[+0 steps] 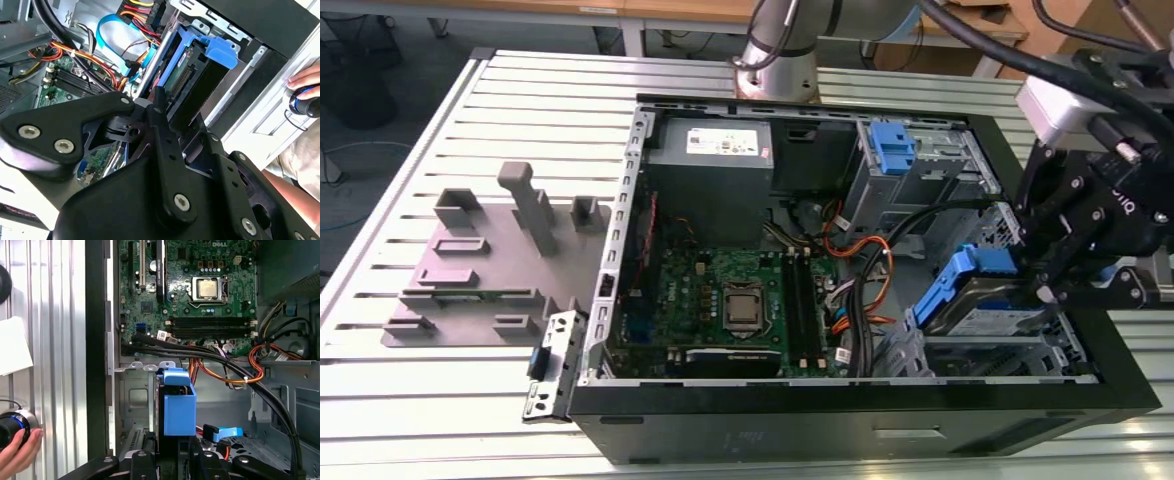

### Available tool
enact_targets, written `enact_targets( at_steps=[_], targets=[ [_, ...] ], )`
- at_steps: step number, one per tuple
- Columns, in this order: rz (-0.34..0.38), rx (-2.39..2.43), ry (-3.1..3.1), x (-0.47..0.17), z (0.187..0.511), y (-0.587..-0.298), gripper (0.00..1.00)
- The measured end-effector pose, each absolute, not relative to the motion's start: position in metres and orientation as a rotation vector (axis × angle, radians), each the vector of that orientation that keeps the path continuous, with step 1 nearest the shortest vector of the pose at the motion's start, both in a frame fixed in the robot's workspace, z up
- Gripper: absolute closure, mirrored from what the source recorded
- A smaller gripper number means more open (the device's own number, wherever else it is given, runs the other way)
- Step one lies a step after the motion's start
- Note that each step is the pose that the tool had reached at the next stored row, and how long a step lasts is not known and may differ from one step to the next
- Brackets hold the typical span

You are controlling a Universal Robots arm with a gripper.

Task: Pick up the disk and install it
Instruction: 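Insert the disk into the insertion slot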

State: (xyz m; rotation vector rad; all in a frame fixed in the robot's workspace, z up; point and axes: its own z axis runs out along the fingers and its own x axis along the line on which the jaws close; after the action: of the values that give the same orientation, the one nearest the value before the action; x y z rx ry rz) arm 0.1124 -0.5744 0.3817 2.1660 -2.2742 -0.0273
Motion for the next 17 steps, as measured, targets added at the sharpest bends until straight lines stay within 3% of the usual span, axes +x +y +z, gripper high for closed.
enact_targets(
  at_steps=[17],
  targets=[
    [-0.027, 2.166, -2.274, 0.112, 0.363, -0.574, 0.65]
  ],
)
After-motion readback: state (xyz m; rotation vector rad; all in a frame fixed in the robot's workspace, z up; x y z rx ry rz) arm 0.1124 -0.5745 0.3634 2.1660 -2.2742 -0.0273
